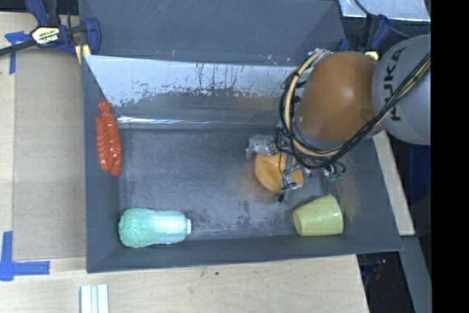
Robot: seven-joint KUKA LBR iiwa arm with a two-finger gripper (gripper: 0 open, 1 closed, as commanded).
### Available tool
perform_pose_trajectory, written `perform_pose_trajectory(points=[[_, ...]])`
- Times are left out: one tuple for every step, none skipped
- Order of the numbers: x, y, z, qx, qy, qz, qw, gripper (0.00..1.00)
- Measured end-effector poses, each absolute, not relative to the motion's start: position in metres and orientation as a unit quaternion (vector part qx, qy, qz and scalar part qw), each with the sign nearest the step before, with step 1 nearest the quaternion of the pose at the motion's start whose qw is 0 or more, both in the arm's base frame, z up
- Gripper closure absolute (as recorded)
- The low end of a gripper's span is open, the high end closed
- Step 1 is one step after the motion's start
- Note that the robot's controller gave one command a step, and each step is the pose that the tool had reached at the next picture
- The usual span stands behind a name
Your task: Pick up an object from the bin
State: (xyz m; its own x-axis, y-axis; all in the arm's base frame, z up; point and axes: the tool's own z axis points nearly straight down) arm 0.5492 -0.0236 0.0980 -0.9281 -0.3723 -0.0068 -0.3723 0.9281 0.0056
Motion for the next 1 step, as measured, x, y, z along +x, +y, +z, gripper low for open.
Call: perform_pose_trajectory(points=[[0.5062,-0.0096,0.0865,-0.223,0.975,0.002,0.006,0.0]])
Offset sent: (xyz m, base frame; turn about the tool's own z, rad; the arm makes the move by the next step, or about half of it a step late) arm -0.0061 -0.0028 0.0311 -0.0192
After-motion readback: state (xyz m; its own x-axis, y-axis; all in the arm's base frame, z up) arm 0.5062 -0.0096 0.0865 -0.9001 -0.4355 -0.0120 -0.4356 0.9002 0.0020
